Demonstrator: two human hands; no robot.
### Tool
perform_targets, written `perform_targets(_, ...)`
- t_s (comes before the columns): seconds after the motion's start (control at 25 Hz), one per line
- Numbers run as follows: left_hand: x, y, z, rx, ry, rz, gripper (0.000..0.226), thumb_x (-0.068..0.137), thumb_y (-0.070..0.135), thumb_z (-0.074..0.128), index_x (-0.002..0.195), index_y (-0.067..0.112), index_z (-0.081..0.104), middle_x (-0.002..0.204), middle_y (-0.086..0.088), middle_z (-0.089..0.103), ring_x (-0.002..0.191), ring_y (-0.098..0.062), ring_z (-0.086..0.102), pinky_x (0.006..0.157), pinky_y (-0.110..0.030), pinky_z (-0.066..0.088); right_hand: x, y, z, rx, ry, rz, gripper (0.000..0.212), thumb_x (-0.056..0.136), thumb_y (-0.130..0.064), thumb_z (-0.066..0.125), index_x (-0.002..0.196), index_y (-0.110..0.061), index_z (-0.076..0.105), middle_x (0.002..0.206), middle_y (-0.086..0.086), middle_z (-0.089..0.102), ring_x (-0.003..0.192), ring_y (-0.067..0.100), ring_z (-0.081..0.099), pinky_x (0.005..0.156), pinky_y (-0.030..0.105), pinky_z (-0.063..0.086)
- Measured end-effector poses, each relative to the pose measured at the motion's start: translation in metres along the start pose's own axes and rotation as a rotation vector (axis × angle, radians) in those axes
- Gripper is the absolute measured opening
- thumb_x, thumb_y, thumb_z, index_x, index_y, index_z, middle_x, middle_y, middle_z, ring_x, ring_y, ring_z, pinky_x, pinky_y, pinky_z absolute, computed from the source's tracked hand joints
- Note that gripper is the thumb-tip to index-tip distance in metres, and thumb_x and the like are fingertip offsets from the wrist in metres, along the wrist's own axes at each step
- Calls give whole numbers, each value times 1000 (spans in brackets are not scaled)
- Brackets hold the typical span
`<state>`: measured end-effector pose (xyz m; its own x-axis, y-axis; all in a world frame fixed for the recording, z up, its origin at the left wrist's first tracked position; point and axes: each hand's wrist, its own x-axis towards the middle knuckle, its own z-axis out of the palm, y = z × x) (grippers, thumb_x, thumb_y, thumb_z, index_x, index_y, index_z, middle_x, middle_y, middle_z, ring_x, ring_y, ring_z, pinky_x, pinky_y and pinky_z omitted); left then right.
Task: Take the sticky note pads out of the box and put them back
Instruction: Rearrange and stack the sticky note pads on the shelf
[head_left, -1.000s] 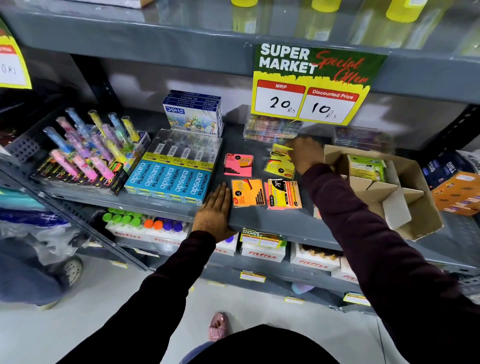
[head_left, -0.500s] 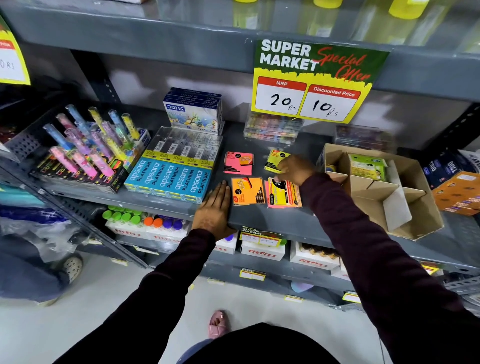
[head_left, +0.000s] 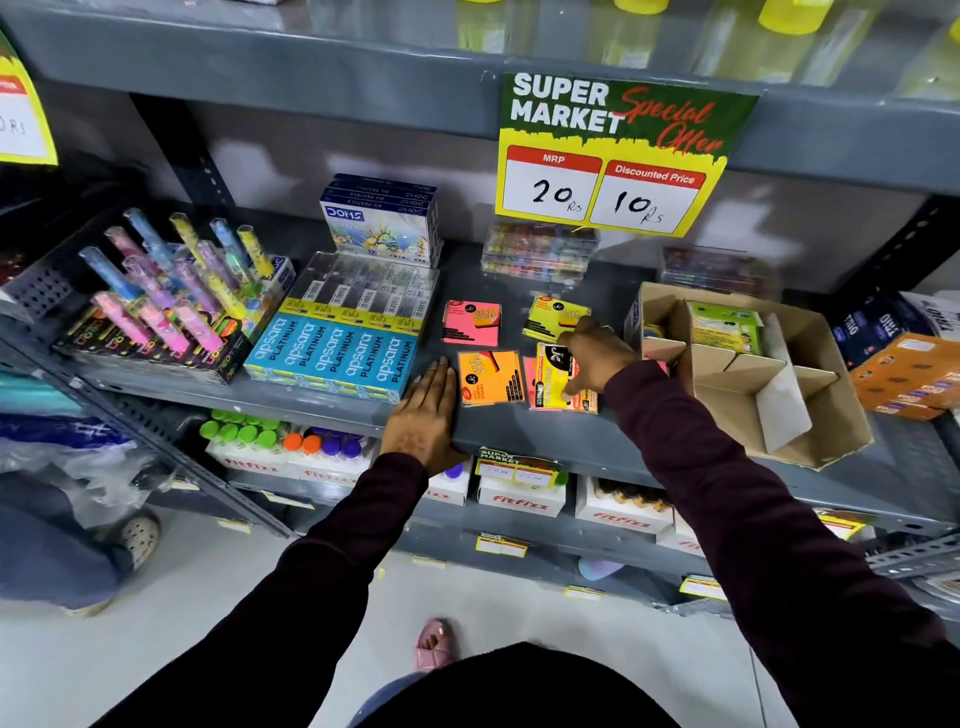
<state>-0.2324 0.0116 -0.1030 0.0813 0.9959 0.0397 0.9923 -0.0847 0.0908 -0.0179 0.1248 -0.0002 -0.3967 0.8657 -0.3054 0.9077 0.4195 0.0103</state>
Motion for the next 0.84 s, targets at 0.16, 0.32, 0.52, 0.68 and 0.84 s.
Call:
perform_targets(0.16, 1, 0, 1, -16, -25, -20, 121, 66, 61, 70, 145, 2, -1, 158, -16, 3, 145, -26, 7, 118, -35, 7, -3, -2, -15, 171, 6, -24, 54, 70, -19, 83, 115, 0, 61, 120, 17, 61, 109, 32, 56, 81, 29, 46)
perform_targets(0.32, 2, 0, 4, -12, -41, -33, 119, 69, 62, 65, 144, 5, -7, 158, -13, -4, 146, -24, 0, 117, -35, 3, -1, -9, -39, 336, -18, -75, 36, 74, -7, 78, 108, 4, 68, 109, 18, 70, 96, 28, 63, 70, 23, 47)
perform_targets(0.52, 2, 0, 5, 15, -24, -36, 108, 77, 51, 62, 144, 2, -8, 158, -14, -5, 146, -25, 0, 117, -34, 3, 25, -40, -56, 435, 327, -62, 31, 86, -2, 62, 117, -3, 67, 123, 19, 66, 114, 33, 61, 99, 39, 49)
perform_targets(0.68, 3, 1, 6, 25, 21, -30, 89, 88, 37, 55, 144, 1, -5, 157, -15, -2, 145, -27, 4, 118, -34, 6, 43, -73, -46, 339, 433, -16, 34, 92, -11, 52, 123, -18, 63, 125, 20, 63, 117, 38, 56, 96, 39, 47)
perform_targets(0.84, 3, 0, 7, 6, 33, -27, 85, 85, 30, 54, 144, 1, 0, 157, -17, 4, 145, -28, 8, 115, -32, 1, 41, -88, -39, 174, 444, -56, 36, 93, -9, 48, 126, -17, 60, 118, 22, 67, 110, 40, 60, 90, 41, 50)
